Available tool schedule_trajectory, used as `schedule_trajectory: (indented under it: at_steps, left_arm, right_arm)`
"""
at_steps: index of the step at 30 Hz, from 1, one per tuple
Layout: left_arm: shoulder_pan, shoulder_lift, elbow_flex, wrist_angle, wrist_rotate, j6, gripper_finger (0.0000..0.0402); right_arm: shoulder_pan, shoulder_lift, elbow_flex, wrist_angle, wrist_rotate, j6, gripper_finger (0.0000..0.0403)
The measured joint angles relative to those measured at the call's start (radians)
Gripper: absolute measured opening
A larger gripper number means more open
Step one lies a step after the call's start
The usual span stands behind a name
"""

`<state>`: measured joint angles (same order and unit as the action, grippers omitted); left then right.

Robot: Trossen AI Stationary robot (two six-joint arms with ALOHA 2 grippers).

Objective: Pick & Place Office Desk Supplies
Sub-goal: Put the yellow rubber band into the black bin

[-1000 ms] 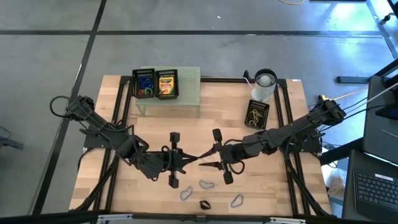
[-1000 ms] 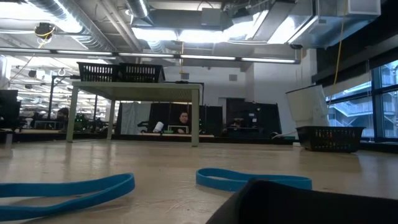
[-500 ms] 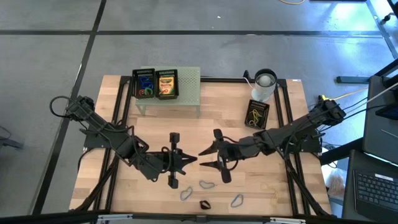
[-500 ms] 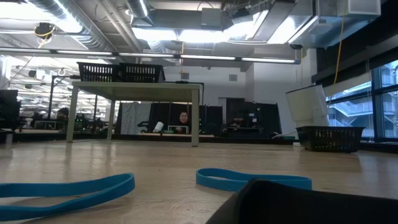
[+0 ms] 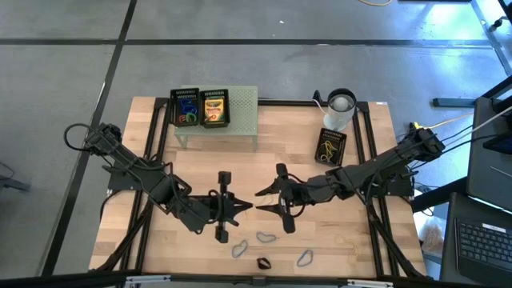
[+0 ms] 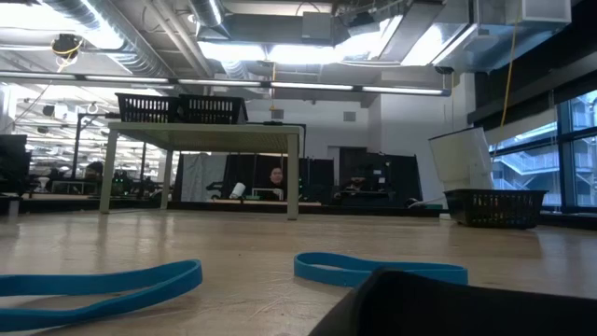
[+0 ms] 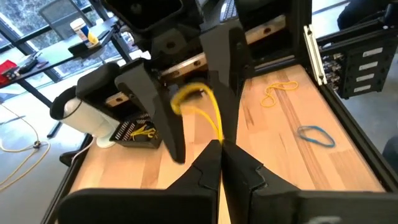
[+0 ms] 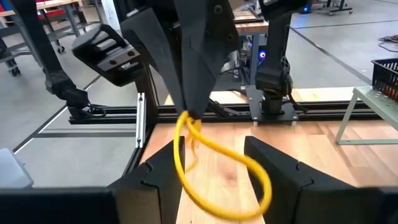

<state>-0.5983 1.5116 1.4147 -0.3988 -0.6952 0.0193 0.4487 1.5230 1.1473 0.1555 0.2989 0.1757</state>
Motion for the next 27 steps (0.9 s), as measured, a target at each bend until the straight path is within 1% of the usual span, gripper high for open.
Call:
schedule_trajectory:
  at_steps: [5,9,14,20,21,27]
  left_arm:
    - [0.000,0.000,0.000,-0.029,0.001,-0.029,0.0003]
    - [0.000,0.000,0.000,-0.031,0.001,-0.032,0.0002]
    - [0.000,0.000,0.000,-0.031,0.001,-0.032,0.0003]
    - [0.000,0.000,0.000,-0.031,0.001,-0.032,0.0003]
    - [0.000,0.000,0.000,-0.031,0.001,-0.032,0.0003]
    - [0.000,-0.001,0.000,-0.031,0.001,-0.032,0.0002]
  right_arm:
    - [0.000,0.000,0.000,0.000,0.000,0.001,0.0164]
    - [0.000,0.000,0.000,0.000,0.000,0.007,0.0140]
    - [0.000,0.000,0.000,0.000,0.000,0.007,0.0090]
    - [0.000,0.000,0.000,-0.007,-0.004,0.007,0.0013]
    - [0.000,0.000,0.000,-0.008,-0.004,0.004,0.0007]
    - [-0.001,0.000,0.000,-0.020,-0.021,-0.002,0.0004]
